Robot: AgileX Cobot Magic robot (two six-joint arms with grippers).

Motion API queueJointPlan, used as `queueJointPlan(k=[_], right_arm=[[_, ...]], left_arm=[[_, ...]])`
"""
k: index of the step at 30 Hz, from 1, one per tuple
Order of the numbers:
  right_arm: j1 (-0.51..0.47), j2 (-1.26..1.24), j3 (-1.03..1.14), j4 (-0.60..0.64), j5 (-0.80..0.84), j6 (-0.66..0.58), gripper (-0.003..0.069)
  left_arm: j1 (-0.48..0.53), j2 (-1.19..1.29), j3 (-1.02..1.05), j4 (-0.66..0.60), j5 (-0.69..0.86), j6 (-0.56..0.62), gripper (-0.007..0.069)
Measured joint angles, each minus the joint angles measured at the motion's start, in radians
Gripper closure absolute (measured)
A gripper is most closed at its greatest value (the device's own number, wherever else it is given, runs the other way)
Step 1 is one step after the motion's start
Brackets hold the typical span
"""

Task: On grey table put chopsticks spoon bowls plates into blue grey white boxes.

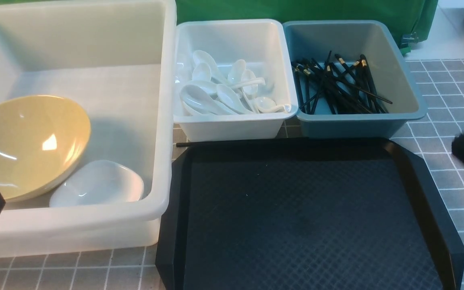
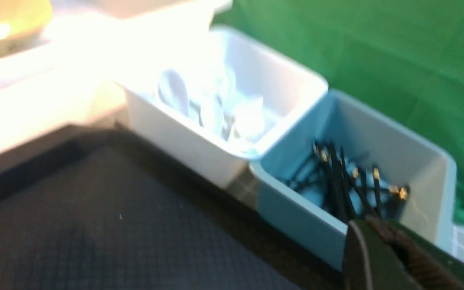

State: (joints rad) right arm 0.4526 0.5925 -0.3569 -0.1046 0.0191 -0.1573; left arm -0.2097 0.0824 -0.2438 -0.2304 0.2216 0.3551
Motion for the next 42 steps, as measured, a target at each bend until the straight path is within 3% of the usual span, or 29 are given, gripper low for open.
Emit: queueJointPlan(k=[4,9,15,20,24,27,33,37,42], right_arm=[[0.000,-0.024,0.240,0.000,-0.292,0.006,0.0624],[0.000,-0.026,0.372,0.000,-0.402,0.038,0.0624],[0.000,-0.028,0.385,0.000,-0.116,0.059,0.0624],[-0.010,-0.094,0.385,0.000,-0.005,0.092,0.0624],[-0.096,-0.305,0.385,0.000,0.110,0.146,0.0624],[-0.216,-0.514,0.385,0.000,0.168,0.157,0.0624],[-0.390,-0.601,0.385,0.000,0.209,0.165,0.0624],[-0.452,-0.603,0.385,0.002,0.258,0.176,0.0624],[-0.455,-0.604,0.385,0.003,0.300,0.199,0.0624]], left_arm=[[0.000,0.000,0.000,0.000,0.007,0.000,0.0610],[0.000,0.000,0.000,0.000,0.008,0.000,0.0610],[0.000,0.000,0.000,0.000,0.008,0.000,0.0610],[0.000,0.000,0.000,0.001,0.009,0.000,0.0610],[0.000,0.000,0.000,0.002,0.008,0.000,0.0610],[0.000,0.000,0.000,0.002,0.008,0.000,0.0610],[0.000,0.000,0.000,0.004,0.014,0.001,0.0610],[0.000,0.000,0.000,0.004,0.027,0.001,0.0610],[0.000,0.000,0.000,0.004,0.045,0.001,0.0610]])
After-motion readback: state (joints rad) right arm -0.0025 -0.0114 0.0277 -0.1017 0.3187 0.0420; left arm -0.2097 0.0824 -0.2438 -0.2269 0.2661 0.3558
